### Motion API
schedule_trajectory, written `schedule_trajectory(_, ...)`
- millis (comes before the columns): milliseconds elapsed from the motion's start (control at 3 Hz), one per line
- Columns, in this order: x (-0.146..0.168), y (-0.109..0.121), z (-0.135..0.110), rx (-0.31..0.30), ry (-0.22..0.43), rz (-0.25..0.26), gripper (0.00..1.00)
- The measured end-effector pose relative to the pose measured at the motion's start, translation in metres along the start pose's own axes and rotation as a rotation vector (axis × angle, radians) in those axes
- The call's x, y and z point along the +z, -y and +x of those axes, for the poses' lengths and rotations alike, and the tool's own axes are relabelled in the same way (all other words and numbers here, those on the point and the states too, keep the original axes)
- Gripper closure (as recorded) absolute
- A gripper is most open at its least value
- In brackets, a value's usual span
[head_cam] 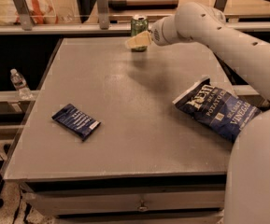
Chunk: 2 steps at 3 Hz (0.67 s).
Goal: Move green can near rxbar blueberry
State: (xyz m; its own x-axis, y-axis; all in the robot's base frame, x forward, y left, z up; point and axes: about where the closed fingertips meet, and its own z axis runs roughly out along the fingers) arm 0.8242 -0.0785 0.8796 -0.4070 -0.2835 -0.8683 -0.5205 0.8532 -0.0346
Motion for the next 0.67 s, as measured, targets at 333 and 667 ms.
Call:
schedule_trajectory(333, 0.0186, 0.0027, -0.0151, -0.001, 0.023, -0.002, 0.00)
schedule_trajectory(667, 0.0283, 0.0017, -0.0182, 0.006, 0.029, -0.007, 0.00)
